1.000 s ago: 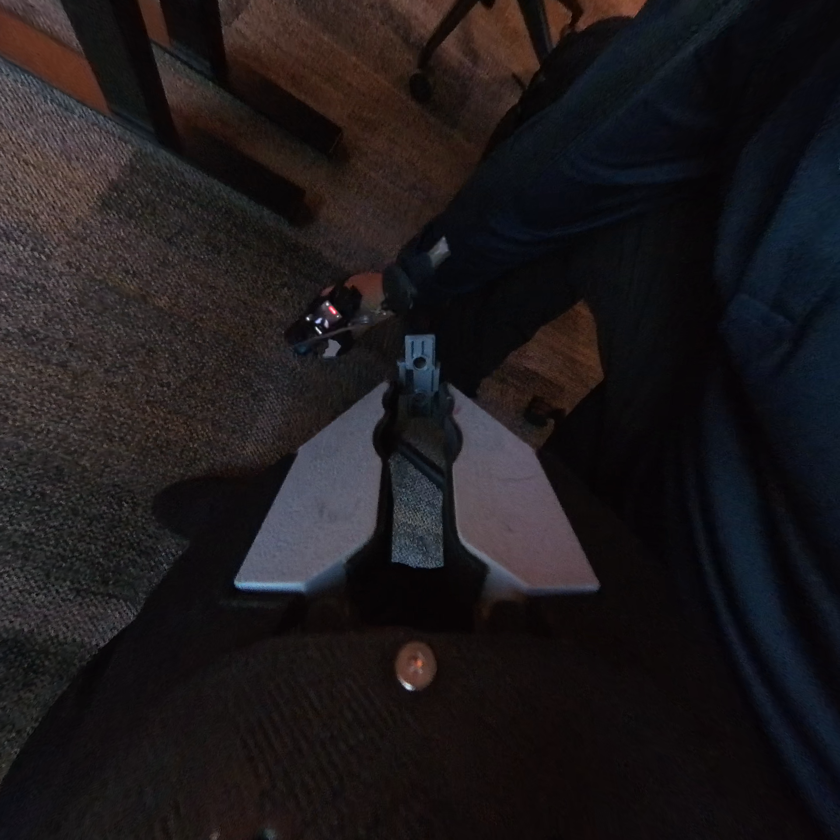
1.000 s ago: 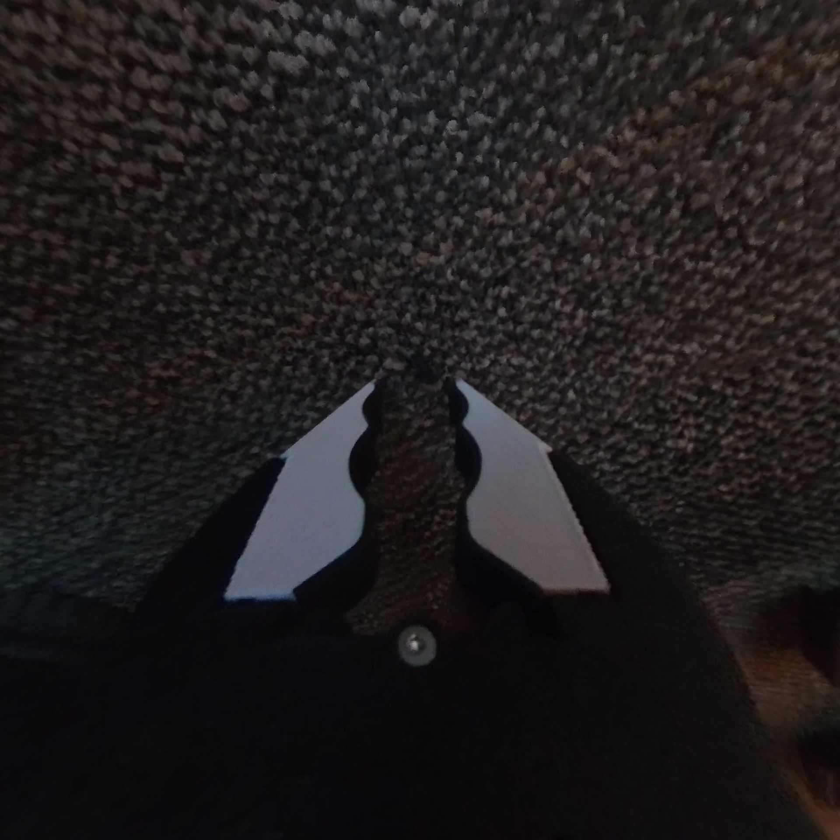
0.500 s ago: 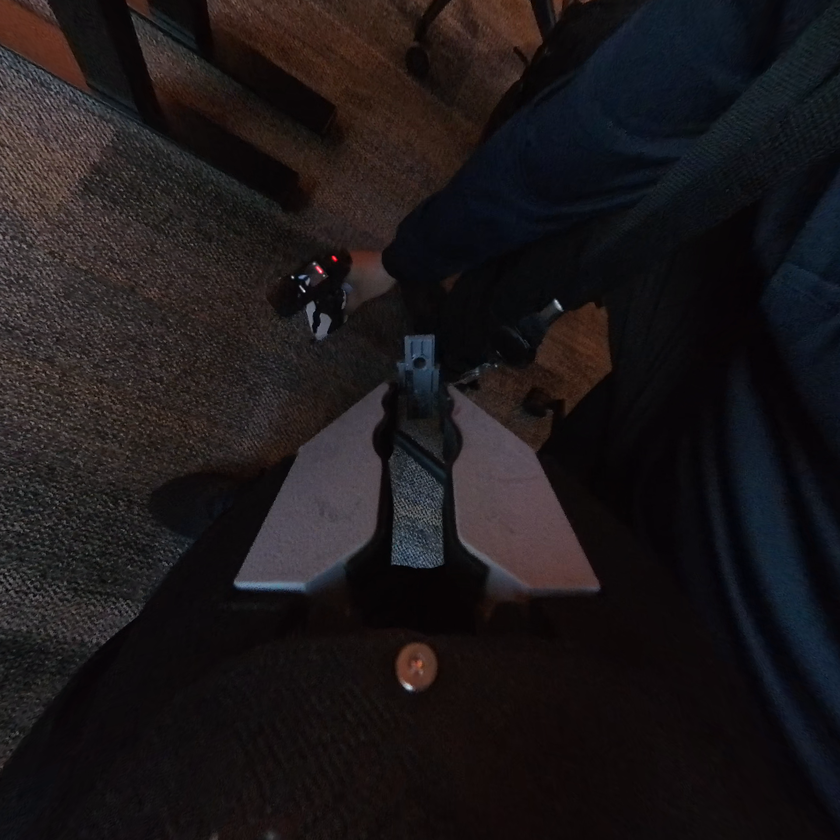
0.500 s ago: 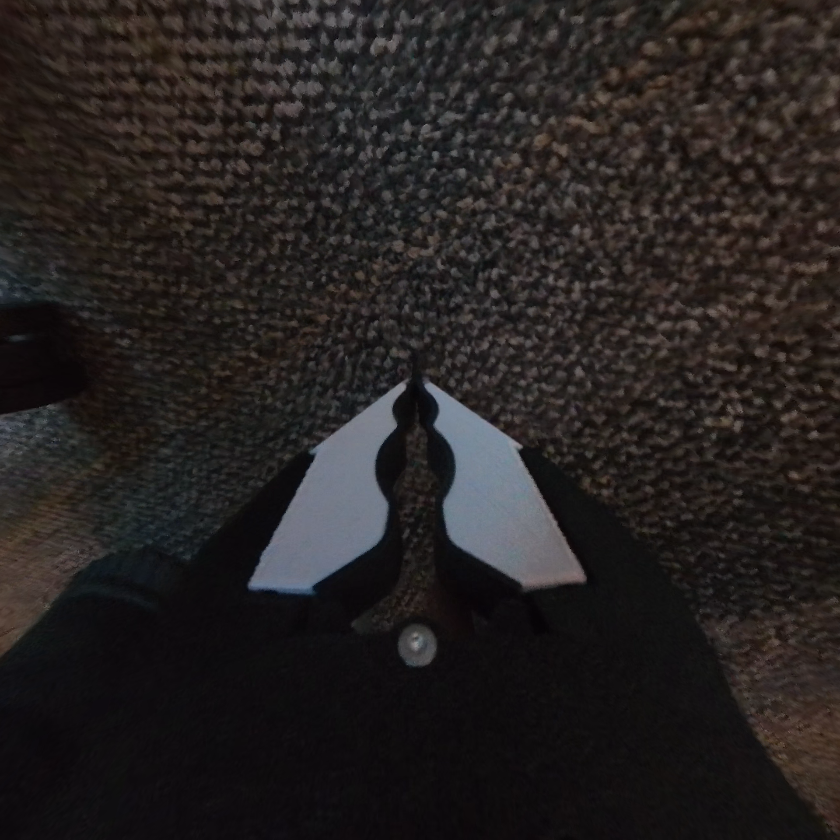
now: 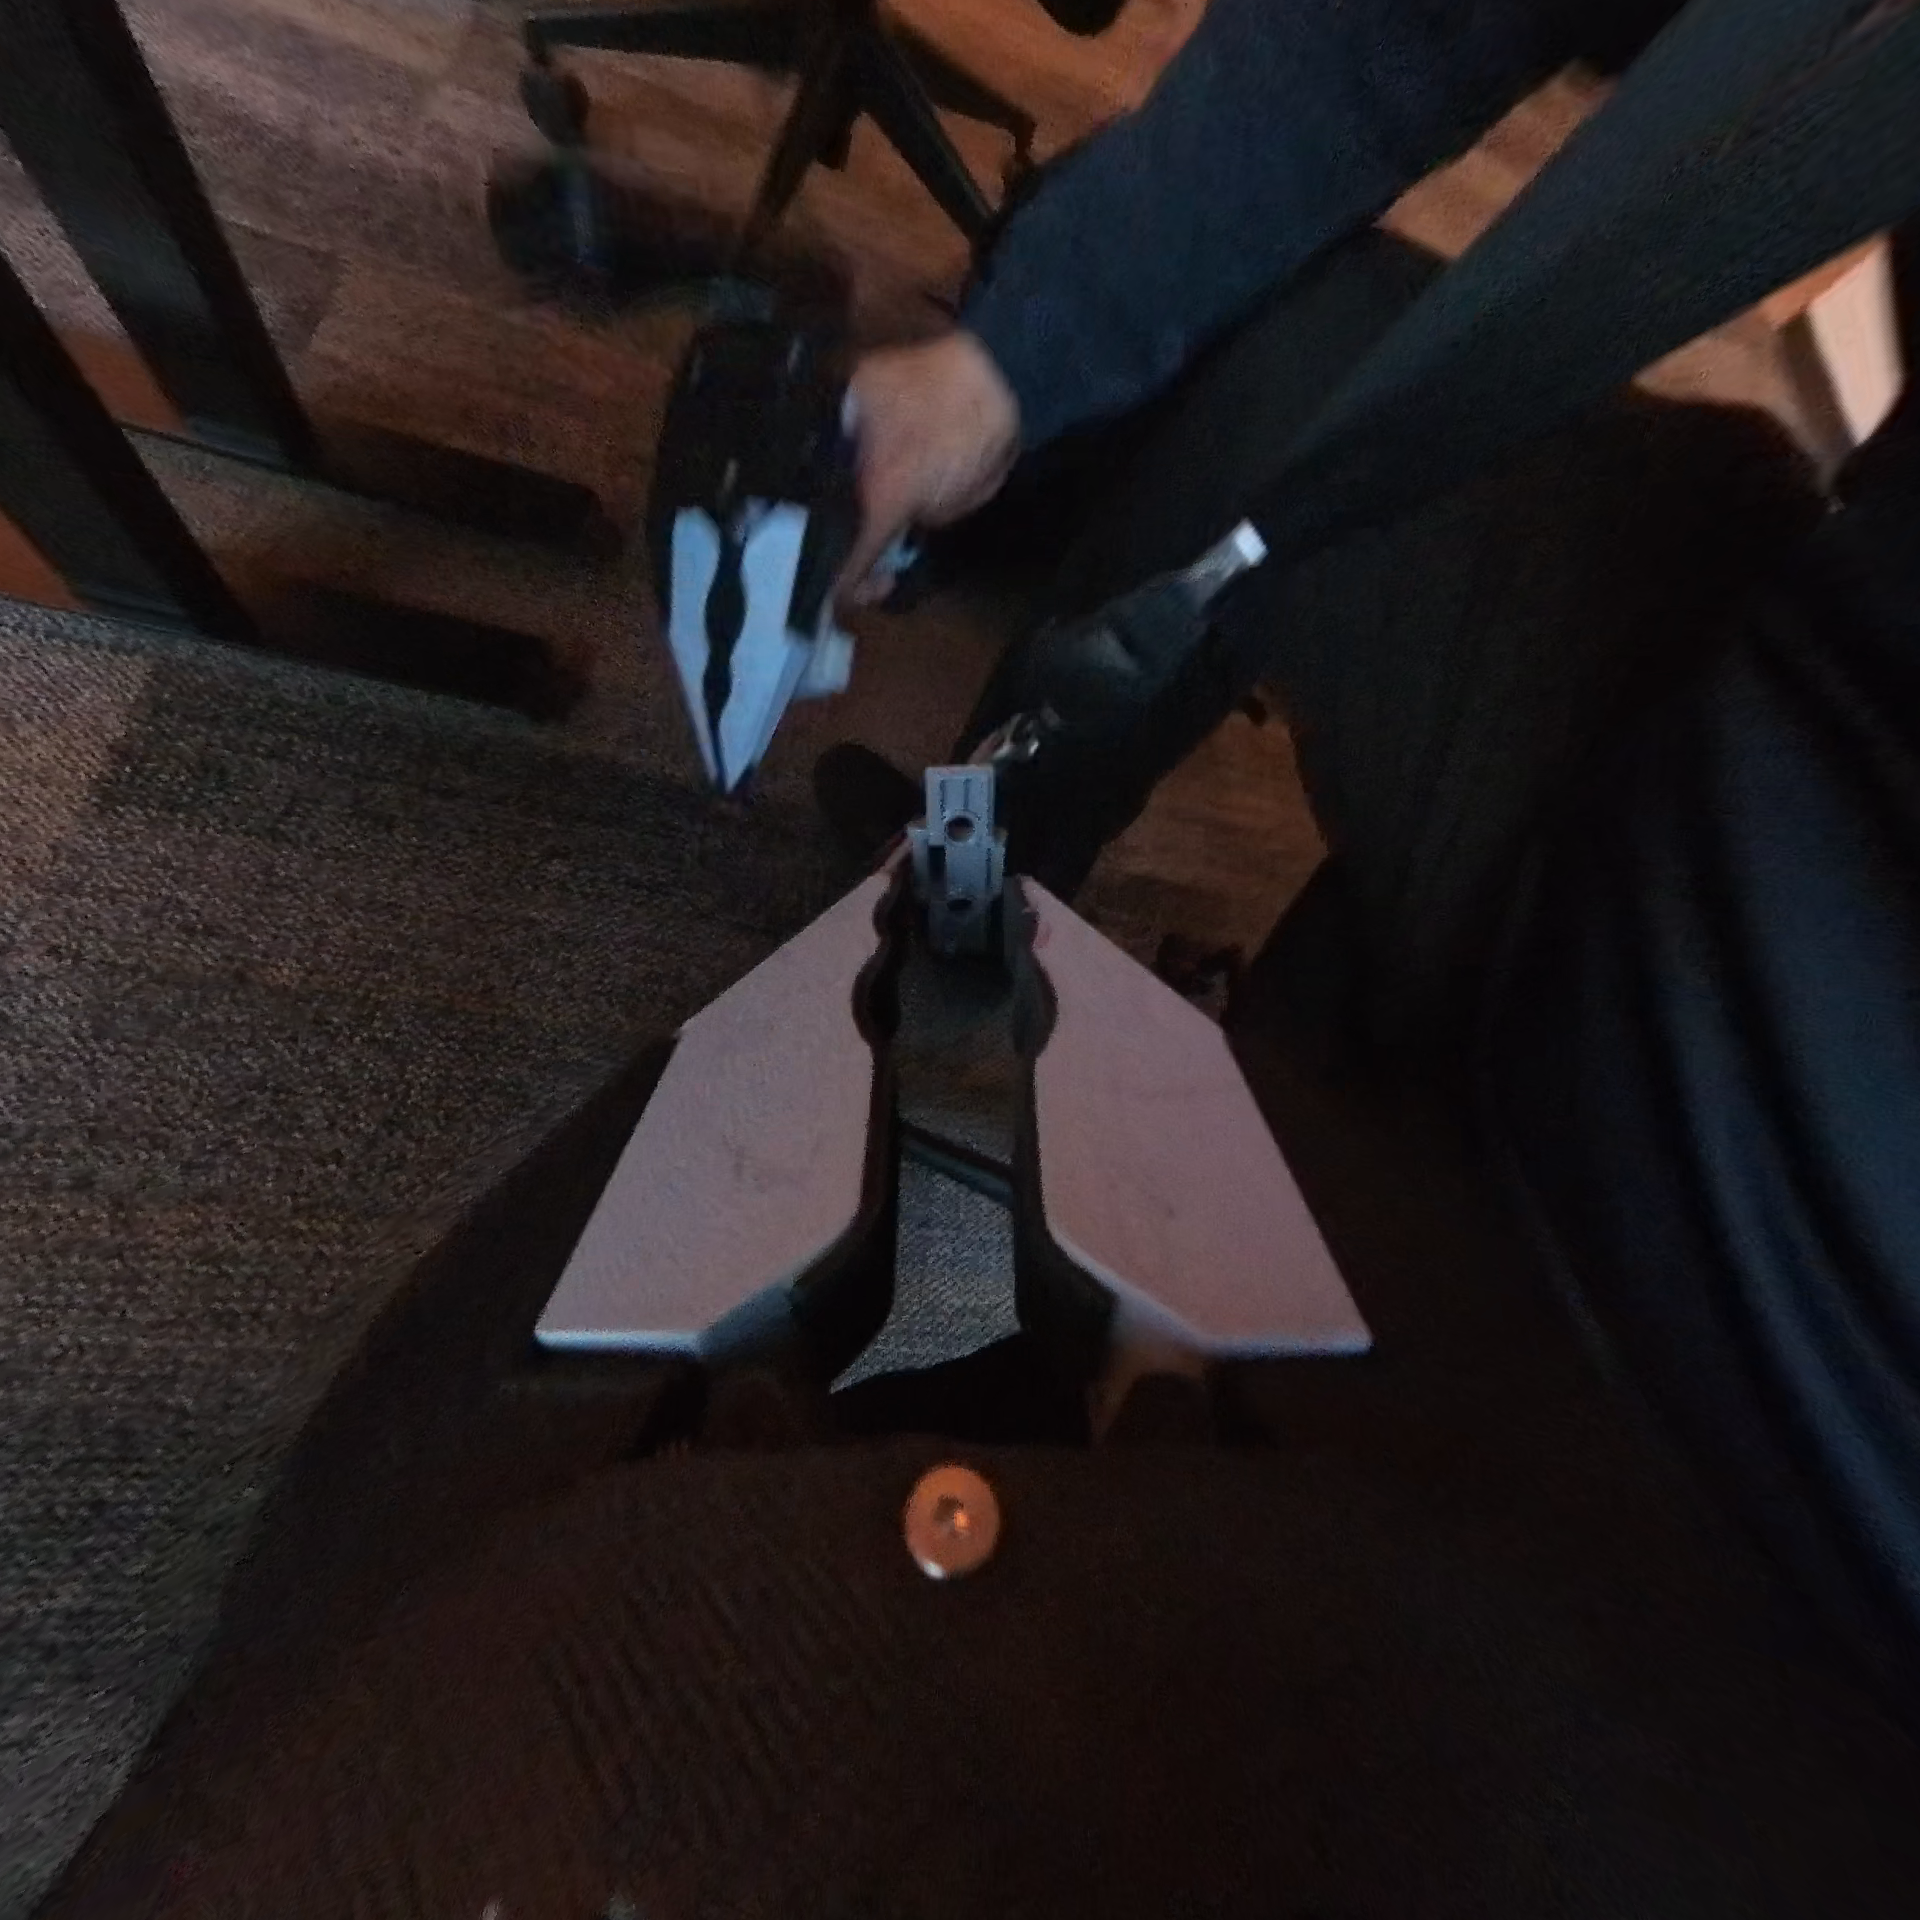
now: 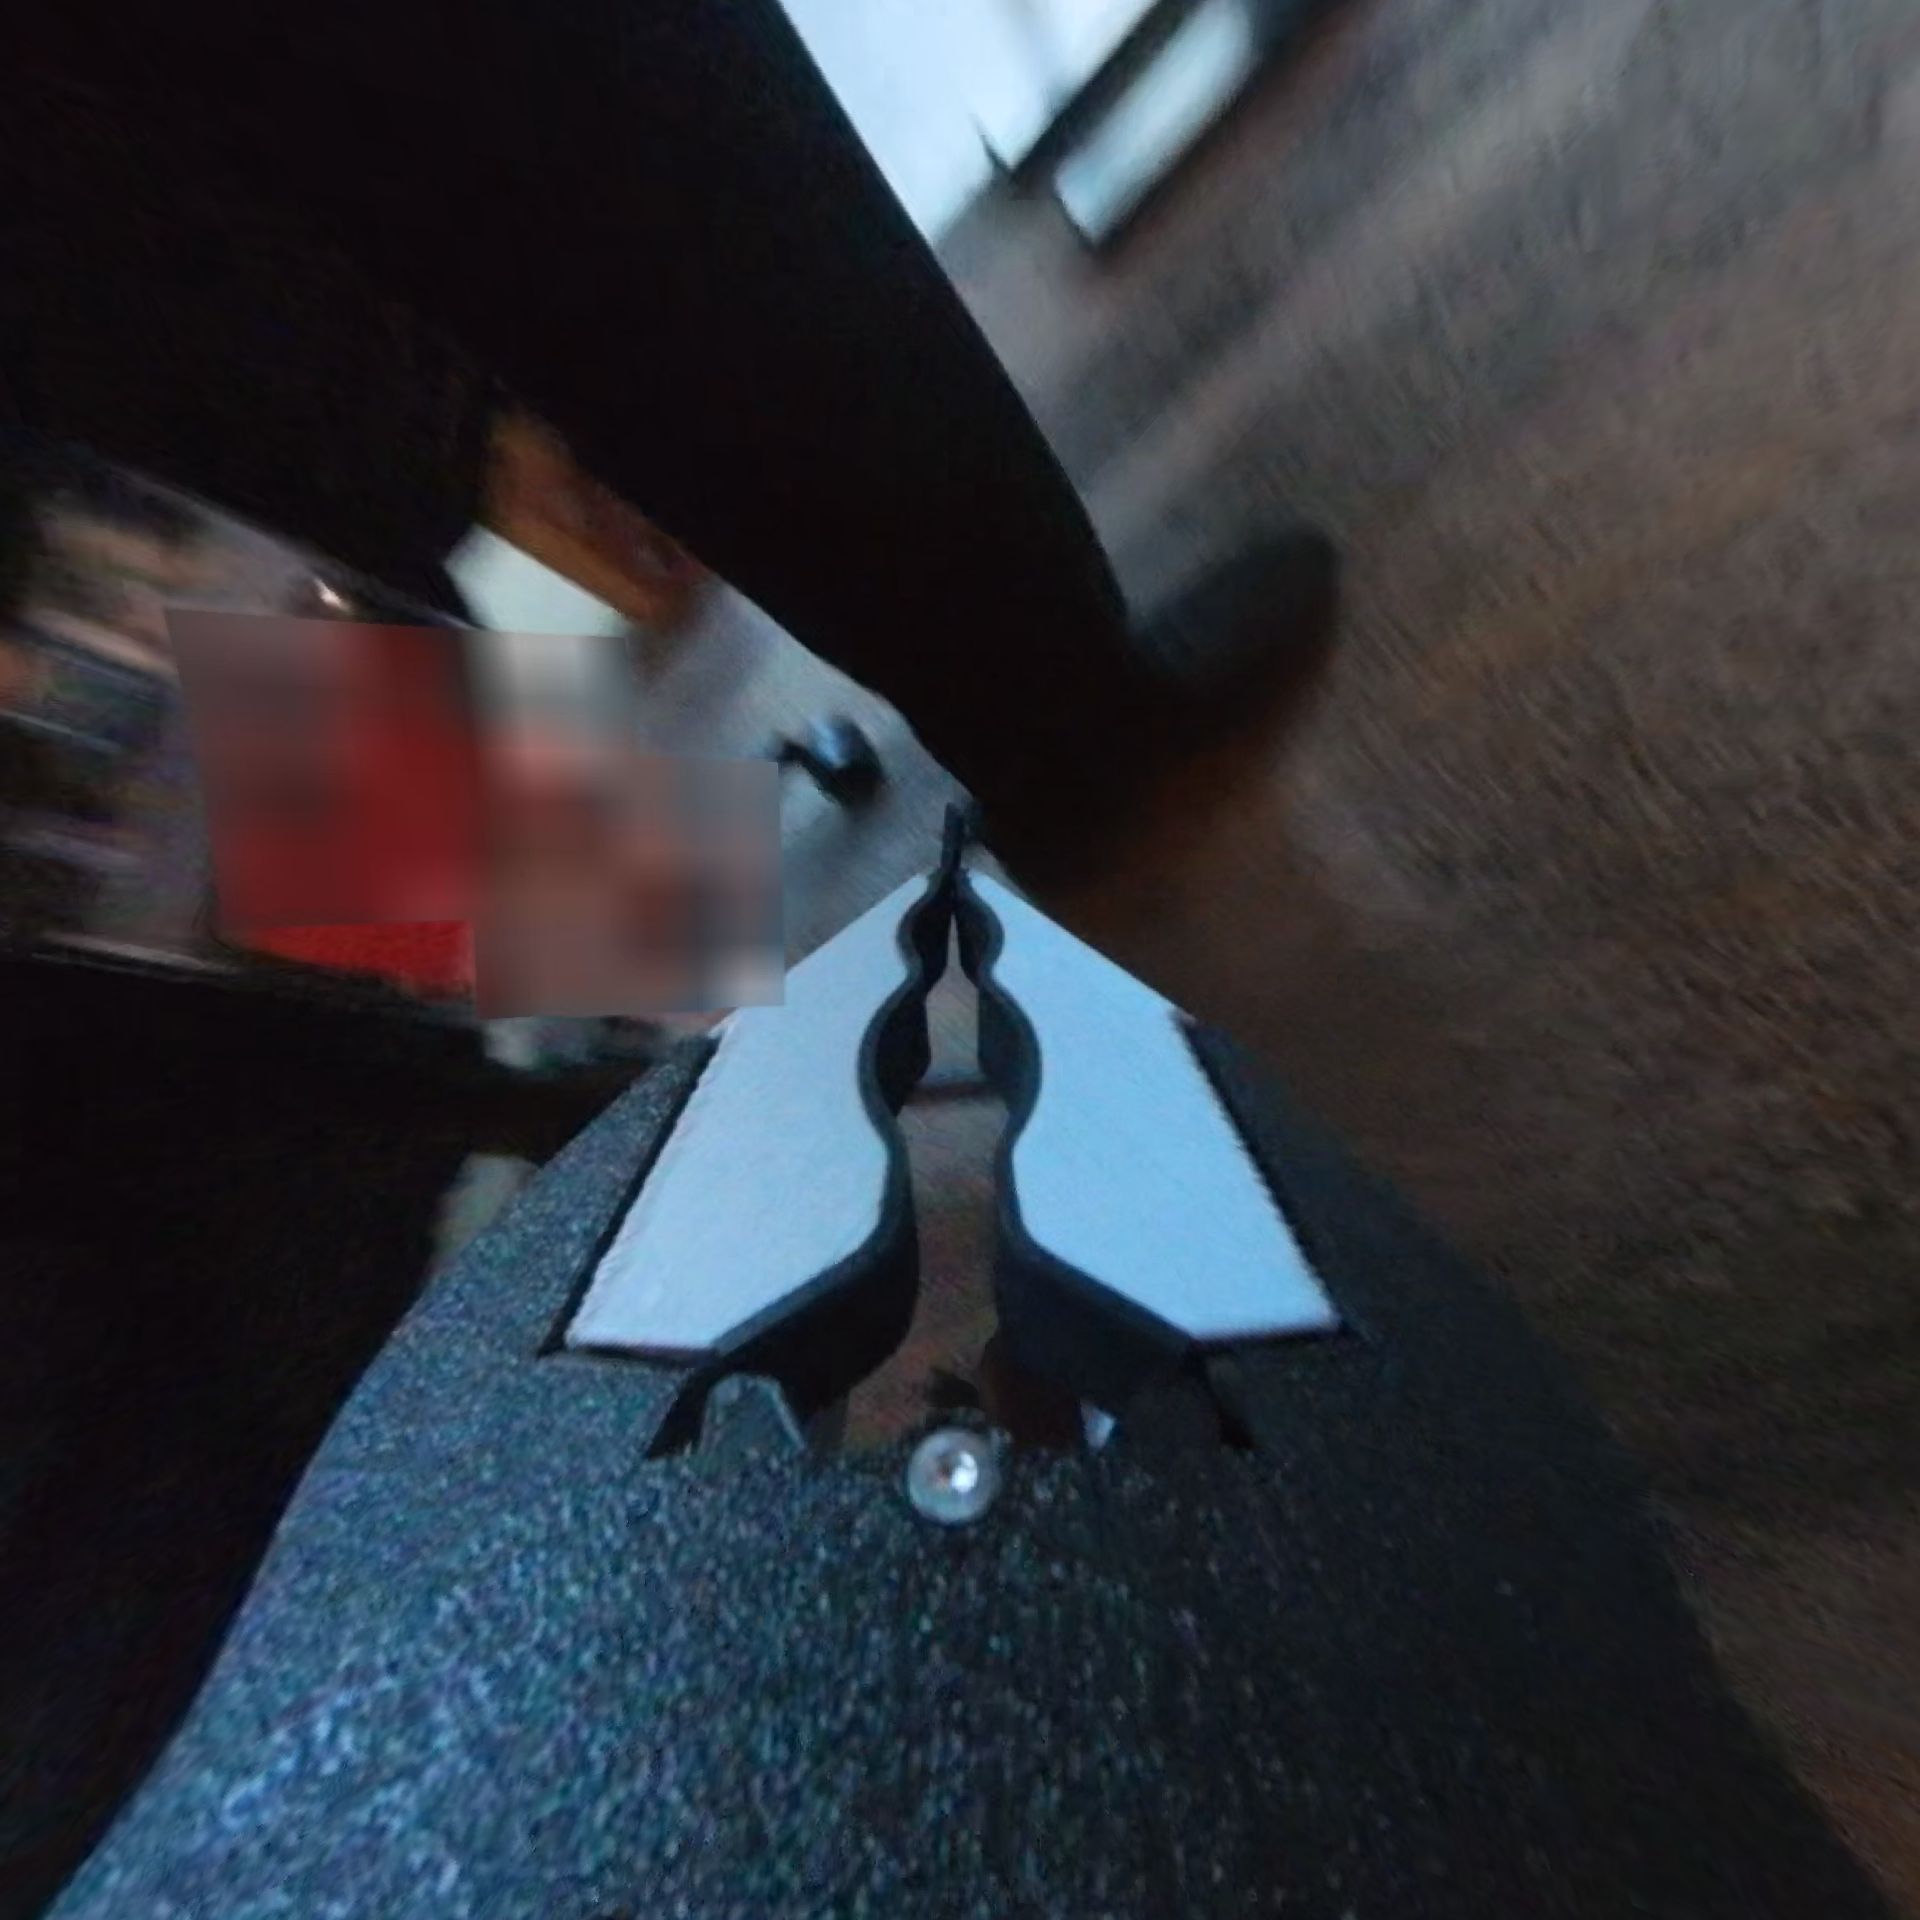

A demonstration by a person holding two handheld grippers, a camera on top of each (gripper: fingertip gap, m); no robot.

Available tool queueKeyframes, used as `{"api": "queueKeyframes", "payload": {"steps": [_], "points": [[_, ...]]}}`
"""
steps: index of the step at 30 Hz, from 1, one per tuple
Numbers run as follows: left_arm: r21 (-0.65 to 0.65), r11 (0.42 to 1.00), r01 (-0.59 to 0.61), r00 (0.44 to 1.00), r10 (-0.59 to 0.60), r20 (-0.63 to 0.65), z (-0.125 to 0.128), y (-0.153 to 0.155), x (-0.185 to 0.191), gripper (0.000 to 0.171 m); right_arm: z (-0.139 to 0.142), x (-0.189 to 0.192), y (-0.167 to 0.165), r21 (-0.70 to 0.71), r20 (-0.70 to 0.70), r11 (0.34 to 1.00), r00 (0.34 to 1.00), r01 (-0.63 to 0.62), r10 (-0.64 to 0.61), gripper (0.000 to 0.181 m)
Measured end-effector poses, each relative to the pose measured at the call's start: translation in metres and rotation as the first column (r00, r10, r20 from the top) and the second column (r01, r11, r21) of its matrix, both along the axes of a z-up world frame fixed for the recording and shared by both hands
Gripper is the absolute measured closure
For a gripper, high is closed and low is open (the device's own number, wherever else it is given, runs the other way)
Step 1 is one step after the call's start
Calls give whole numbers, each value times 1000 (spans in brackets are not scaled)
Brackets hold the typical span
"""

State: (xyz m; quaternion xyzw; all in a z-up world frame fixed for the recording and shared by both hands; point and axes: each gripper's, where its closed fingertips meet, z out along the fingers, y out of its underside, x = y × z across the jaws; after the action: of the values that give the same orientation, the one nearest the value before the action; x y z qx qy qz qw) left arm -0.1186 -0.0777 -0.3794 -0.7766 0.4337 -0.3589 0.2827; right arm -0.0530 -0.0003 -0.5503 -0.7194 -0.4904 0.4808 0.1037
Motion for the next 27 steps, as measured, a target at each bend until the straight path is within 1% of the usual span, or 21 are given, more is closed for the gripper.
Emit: {"api": "queueKeyframes", "payload": {"steps": [1, 3, 5, 7, 9, 11, 13, 17, 18, 21, 23, 27], "points": [[10, 1000, 8, 1000, -8, -16, -2, -2, 0, 157, 43, -4, -7, -33, -85, 999, 996, 25, -28, 181], [18, 1000, 17, 999, -16, -27, -3, -5, -1, 157, 125, -8, -17, -123, -249, 989, 963, 77, -106, 181], [10, 1000, 24, 999, -24, -31, -4, -8, -2, 157, 191, -6, -25, -206, -380, 971, 905, 120, -192, 181], [-5, 999, 35, 999, -35, -40, -5, -10, 0, 157, 239, -2, -33, -261, -473, 954, 841, 149, -261, 181], [-8, 999, 33, 997, -34, -64, -8, -11, 1, 157, 272, 1, -43, -290, -526, 940, 792, 177, -311, 181], [2, 999, 50, 994, -50, -96, -10, -15, 3, 157, 293, 1, -53, -323, -542, 926, 763, 197, -352, 181], [18, 996, 89, 988, -86, -128, -13, -21, 5, 157, 306, 1, -61, -365, -527, 902, 748, 230, -403, 181], [38, 988, 150, 971, -140, -192, -23, -30, 10, 157, 319, 2, -65, -468, -427, 810, 712, 354, -557, 181], [42, 986, 161, 967, -149, -206, -25, -31, 10, 157, 322, 4, -67, -476, -399, 788, 704, 390, -588, 181], [45, 983, 179, 959, -164, -229, -29, -34, 11, 157, 341, 8, -78, -471, -383, 761, 674, 446, -632, 181], [42, 983, 178, 959, -163, -231, -29, -35, 12, 157, 358, 11, -86, -483, -395, 749, 651, 453, -648, 181], [38, 984, 174, 957, -160, -242, -32, -35, 13, 157, 393, 19, -105, -514, -469, 753, 600, 411, -648, 181]]}}
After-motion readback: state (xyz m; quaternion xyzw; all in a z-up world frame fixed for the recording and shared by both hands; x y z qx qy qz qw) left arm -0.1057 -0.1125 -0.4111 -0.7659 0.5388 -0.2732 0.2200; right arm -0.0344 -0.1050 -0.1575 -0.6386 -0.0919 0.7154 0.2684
